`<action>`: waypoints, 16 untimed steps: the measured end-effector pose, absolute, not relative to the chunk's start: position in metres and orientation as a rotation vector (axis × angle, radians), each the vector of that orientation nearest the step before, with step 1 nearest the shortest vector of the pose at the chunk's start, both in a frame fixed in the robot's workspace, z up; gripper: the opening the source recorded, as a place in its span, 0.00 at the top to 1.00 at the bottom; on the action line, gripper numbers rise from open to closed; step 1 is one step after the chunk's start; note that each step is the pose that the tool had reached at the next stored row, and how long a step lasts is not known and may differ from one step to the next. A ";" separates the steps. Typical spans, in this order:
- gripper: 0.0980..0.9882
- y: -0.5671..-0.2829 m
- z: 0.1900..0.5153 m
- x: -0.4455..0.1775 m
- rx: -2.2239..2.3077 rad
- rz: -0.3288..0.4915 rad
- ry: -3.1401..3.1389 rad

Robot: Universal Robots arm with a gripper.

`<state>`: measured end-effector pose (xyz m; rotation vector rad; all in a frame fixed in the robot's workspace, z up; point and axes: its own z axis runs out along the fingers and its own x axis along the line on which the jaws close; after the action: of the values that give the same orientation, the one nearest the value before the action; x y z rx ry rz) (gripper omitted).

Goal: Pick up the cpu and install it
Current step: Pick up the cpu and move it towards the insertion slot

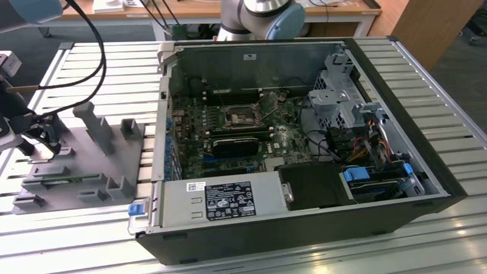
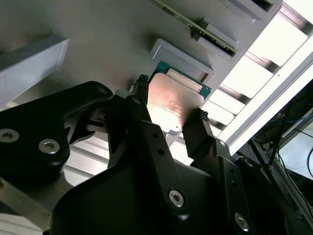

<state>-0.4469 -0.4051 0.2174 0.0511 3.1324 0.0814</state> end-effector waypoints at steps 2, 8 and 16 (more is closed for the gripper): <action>0.51 -0.405 0.218 -0.447 0.051 0.082 3.132; 0.51 -0.405 0.218 -0.447 0.051 0.083 3.133; 0.51 -0.405 0.219 -0.447 0.051 0.082 3.133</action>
<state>-0.4470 -0.4051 0.2192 0.0511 3.1331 0.0823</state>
